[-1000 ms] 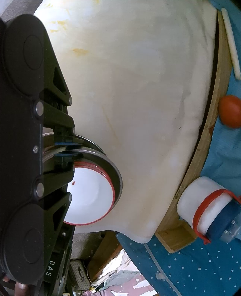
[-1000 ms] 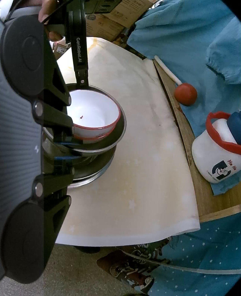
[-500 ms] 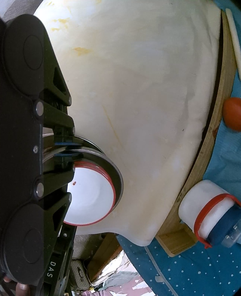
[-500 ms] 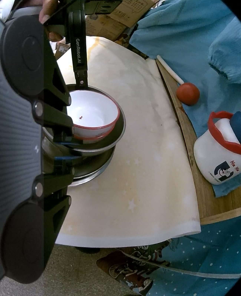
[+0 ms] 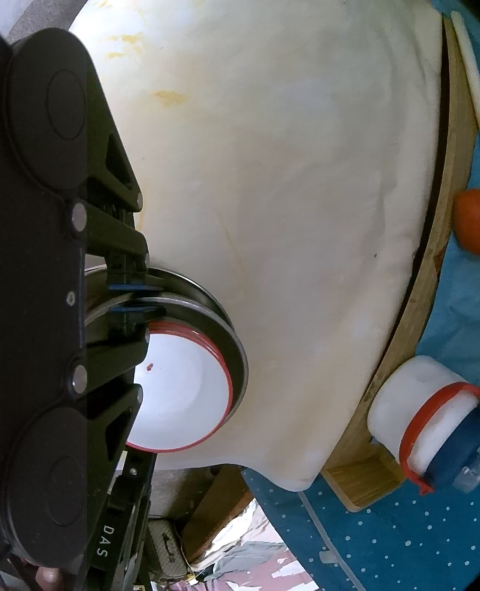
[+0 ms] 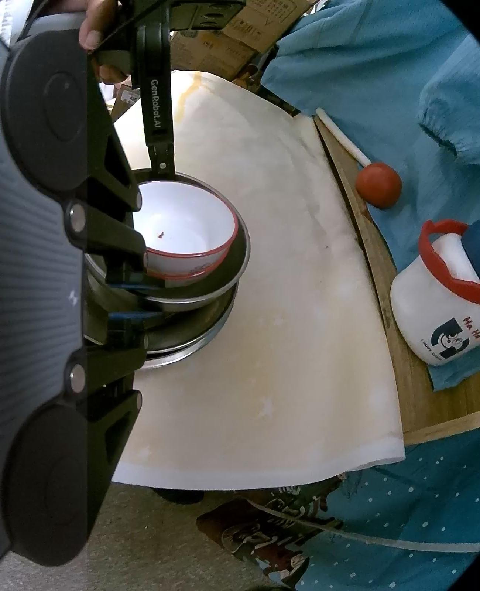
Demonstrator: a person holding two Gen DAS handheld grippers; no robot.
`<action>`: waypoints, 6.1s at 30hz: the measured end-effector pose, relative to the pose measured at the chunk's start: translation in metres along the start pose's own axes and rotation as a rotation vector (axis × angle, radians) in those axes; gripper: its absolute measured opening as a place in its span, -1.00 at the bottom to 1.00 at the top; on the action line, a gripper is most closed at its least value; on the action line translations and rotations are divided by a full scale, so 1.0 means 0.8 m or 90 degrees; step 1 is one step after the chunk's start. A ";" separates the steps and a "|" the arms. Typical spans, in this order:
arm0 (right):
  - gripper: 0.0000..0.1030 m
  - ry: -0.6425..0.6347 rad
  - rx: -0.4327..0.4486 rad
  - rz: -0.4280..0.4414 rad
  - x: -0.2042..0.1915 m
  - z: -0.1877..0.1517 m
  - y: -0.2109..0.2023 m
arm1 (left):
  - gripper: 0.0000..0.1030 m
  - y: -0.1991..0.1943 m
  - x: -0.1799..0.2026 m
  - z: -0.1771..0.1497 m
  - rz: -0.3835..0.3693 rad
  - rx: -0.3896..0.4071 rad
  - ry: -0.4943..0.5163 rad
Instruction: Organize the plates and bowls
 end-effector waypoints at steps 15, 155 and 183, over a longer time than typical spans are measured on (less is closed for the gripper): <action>-0.76 -0.001 -0.008 -0.003 0.003 -0.002 0.002 | -0.86 0.002 0.002 -0.007 -0.002 -0.006 0.001; 0.54 -0.114 0.186 -0.174 -0.002 -0.017 -0.042 | 0.70 -0.044 -0.004 -0.018 0.111 0.118 0.142; 0.93 -0.122 0.277 -0.151 -0.040 -0.038 -0.075 | 0.98 -0.097 -0.021 -0.031 0.106 0.206 0.155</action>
Point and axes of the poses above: each gripper's, at about its wrist camera, not at the fingertips, and y roughly the way its jaws point, x to its right, z to its top, the point moved 9 cm from there along y, roughly the way its jaws point, and after that the axes turned 8 degrees about y, right-handed, at the moved point
